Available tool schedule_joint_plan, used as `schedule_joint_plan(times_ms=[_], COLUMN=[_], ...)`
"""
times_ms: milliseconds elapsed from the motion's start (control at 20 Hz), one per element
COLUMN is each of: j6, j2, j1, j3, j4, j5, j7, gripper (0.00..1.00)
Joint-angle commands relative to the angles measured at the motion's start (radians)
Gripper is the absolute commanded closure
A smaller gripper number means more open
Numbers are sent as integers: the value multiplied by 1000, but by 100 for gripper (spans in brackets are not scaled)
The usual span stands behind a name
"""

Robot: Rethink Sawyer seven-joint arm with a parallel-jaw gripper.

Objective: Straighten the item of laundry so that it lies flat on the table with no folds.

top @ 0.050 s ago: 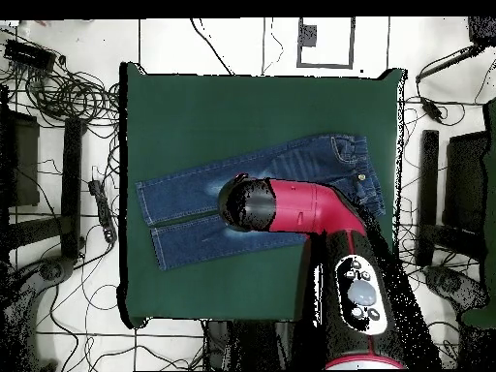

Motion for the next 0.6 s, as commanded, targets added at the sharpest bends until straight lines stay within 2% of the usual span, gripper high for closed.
schedule_joint_plan(times_ms=[50, 400, 600], j6=[-64, -136, -196], j2=[57, 123, 165], j1=[31, 31, 61], j3=[-15, -24, -43], j4=[104, 89, 91], j5=[77, 74, 89], j7=[216, 204, 245], gripper=[100, 100, 100])
